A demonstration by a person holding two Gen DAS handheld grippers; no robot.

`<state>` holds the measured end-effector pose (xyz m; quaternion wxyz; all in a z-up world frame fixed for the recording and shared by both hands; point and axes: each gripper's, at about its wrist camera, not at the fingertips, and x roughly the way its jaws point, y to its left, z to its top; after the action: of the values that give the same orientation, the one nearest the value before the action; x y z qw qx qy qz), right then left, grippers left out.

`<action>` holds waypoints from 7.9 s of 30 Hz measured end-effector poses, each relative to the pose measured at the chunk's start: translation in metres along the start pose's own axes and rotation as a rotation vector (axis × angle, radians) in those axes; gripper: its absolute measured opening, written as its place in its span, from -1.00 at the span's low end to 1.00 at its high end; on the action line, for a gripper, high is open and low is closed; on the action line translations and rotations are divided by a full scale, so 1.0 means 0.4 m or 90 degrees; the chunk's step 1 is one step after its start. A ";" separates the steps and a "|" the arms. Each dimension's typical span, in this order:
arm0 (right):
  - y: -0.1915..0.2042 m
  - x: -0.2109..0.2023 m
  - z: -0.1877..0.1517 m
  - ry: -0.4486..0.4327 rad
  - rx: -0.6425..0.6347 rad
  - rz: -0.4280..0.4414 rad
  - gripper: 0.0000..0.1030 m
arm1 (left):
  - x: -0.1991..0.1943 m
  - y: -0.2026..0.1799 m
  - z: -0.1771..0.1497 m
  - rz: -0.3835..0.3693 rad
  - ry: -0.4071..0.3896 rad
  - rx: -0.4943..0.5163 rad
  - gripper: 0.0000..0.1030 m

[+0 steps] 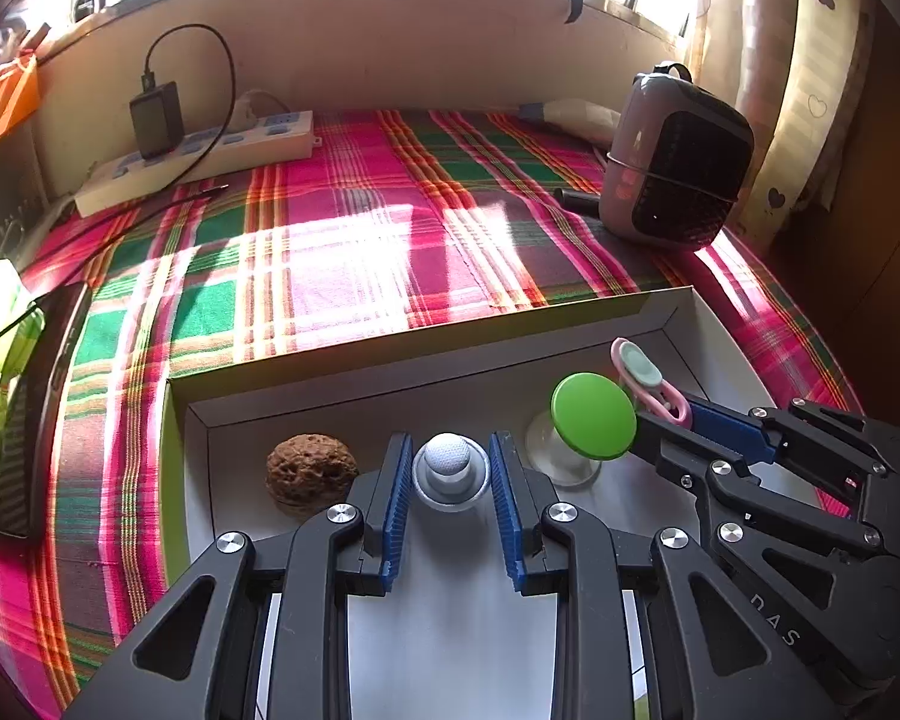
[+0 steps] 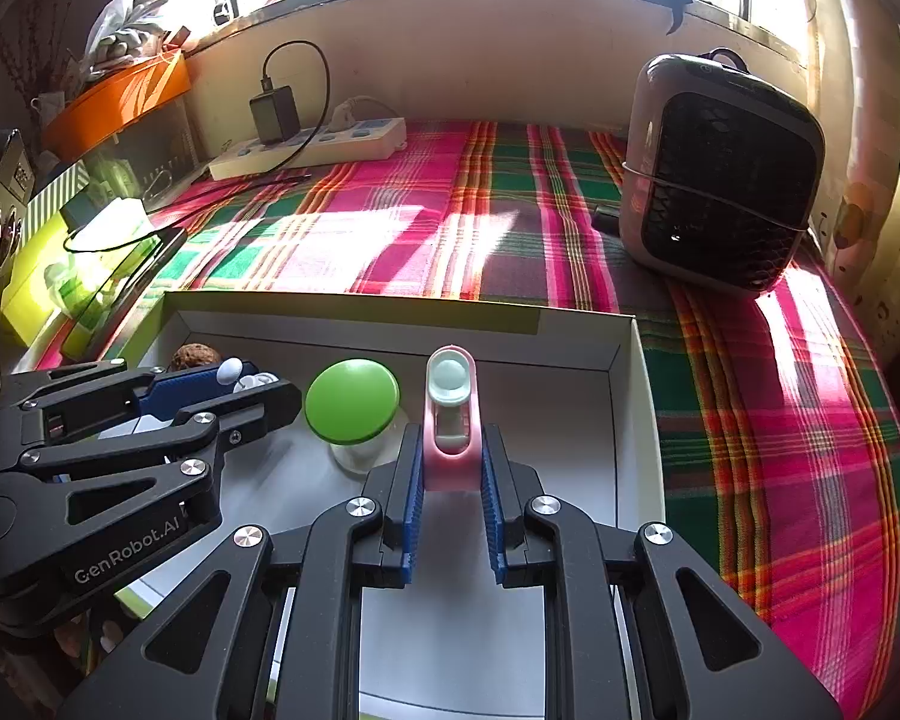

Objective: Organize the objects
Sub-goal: 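Open the right tool over the box while the left tool releases the white knob, then withdraw both open tools from the box toward the remaining objects, then close the right tool on the pink oval piece while the left tool approaches the white jar, then close the left tool on the white round jar, then lift and carry the white jar and pink piece over the box with both tools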

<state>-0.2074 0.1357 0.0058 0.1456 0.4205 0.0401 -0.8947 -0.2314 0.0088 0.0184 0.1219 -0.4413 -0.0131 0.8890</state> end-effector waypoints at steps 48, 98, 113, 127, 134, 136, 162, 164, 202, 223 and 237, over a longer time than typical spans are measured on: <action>0.033 -0.134 -0.032 -0.097 -0.002 -0.082 -0.28 | -0.124 -0.006 -0.057 0.005 -0.043 -0.010 -0.45; 0.061 -0.255 -0.221 -0.094 -0.001 -0.073 -0.28 | -0.270 0.026 -0.275 -0.022 -0.049 -0.041 -0.36; 0.075 -0.239 -0.274 -0.056 -0.004 -0.006 -0.25 | -0.281 0.021 -0.314 -0.034 -0.051 -0.038 -0.36; 0.084 -0.225 -0.274 -0.043 -0.013 -0.010 -0.17 | -0.285 0.044 -0.316 -0.024 -0.054 -0.052 -0.34; 0.092 -0.219 -0.273 -0.040 -0.025 -0.009 -0.17 | -0.281 0.048 -0.316 -0.018 -0.054 -0.052 -0.27; 0.092 -0.212 -0.268 -0.031 -0.023 -0.003 -0.17 | -0.279 0.047 -0.314 -0.016 -0.054 -0.047 -0.27; 0.084 -0.167 -0.242 0.016 -0.083 0.016 -0.17 | -0.252 0.076 -0.307 0.006 -0.033 -0.055 -0.16; 0.084 -0.164 -0.239 0.014 -0.086 0.015 -0.17 | -0.246 0.077 -0.306 0.007 -0.029 -0.055 -0.16; 0.066 -0.168 -0.240 0.010 -0.074 0.019 -0.63 | -0.222 0.110 -0.293 0.070 -0.029 -0.066 -0.33; 0.067 -0.170 -0.241 0.010 -0.073 0.019 -0.63 | -0.224 0.115 -0.292 0.082 -0.029 -0.065 -0.50; 0.060 -0.179 -0.241 0.005 -0.060 0.021 -0.63 | -0.235 0.109 -0.291 0.077 -0.036 -0.065 -0.51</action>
<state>-0.0858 0.1476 -0.0003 0.1796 0.4174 0.0758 -0.8876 -0.0943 -0.0649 0.0151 0.0446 -0.4218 -0.0350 0.9049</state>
